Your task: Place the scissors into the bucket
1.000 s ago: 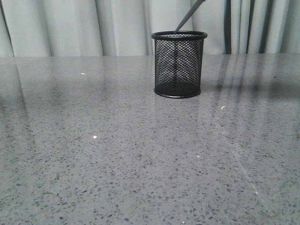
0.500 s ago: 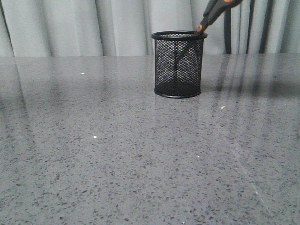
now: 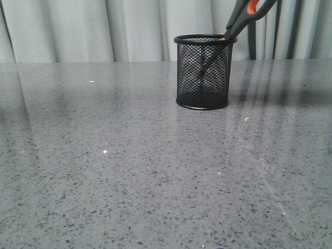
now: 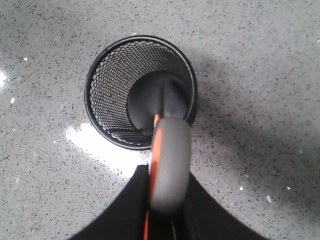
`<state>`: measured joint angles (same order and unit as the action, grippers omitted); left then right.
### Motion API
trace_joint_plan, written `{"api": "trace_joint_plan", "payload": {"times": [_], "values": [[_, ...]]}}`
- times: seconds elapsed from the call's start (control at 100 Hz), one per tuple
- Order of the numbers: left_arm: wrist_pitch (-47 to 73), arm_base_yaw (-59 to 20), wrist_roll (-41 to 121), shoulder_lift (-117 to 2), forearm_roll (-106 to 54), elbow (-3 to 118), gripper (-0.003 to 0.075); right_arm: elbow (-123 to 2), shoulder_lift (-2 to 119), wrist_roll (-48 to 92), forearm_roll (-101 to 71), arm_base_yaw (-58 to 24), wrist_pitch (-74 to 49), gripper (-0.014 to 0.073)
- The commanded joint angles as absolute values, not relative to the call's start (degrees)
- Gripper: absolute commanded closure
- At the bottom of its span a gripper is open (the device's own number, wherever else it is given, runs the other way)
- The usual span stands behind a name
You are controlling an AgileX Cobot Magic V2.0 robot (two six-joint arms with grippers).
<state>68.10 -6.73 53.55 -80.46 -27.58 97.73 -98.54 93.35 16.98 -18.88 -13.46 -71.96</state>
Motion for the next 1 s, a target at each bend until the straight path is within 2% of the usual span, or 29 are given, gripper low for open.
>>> {"api": "trace_joint_plan", "payload": {"times": [0.0, 0.08, 0.15, 0.6, 0.65, 0.72, 0.77, 0.84, 0.91, 0.99], "values": [[65.1, -6.5, 53.0, -78.6, -30.0, 99.6, 0.0335, -100.1, 91.2, 17.6, -20.5, -13.4, -72.6, 0.0442], [65.1, -6.5, 53.0, -78.6, -30.0, 99.6, 0.0335, -100.1, 91.2, 17.6, -20.6, -13.4, -72.7, 0.0303], [65.1, -6.5, 53.0, -78.6, -30.0, 99.6, 0.0335, -100.3, 91.2, 17.6, -20.6, -13.4, -72.9, 0.0242], [65.1, -6.5, 53.0, -78.6, -30.0, 99.6, 0.0335, -109.0, 87.5, 16.8, -20.6, -13.3, -72.3, 0.0244], [65.1, -6.5, 53.0, -78.6, -30.0, 99.6, 0.0335, -109.5, 86.8, 16.4, -20.6, -13.2, -71.5, 0.0260], [65.2, -6.5, 53.0, -78.6, -30.0, 99.6, 0.0335, -109.7, 85.3, 16.4, -20.6, -13.2, -70.4, 0.0329], [65.3, -6.5, 52.5, -78.6, -30.0, 99.6, 0.0343, -109.7, 84.4, 16.4, -20.6, -13.2, -69.5, 0.0415], [65.5, -6.5, 50.7, -78.5, -30.0, 99.6, 0.0391, -109.7, 83.0, 16.4, -20.6, -13.2, -68.0, 0.0548], [66.2, -6.2, 50.0, -78.4, -30.0, 99.6, 0.0484, -109.4, 81.5, 16.3, -20.5, -13.2, -65.7, 0.0666], [67.5, -6.2, 49.6, -78.2, -30.0, 99.6, 0.0663, -107.7, 79.3, 16.3, -20.5, -13.2, -62.8, 0.0644]]}}
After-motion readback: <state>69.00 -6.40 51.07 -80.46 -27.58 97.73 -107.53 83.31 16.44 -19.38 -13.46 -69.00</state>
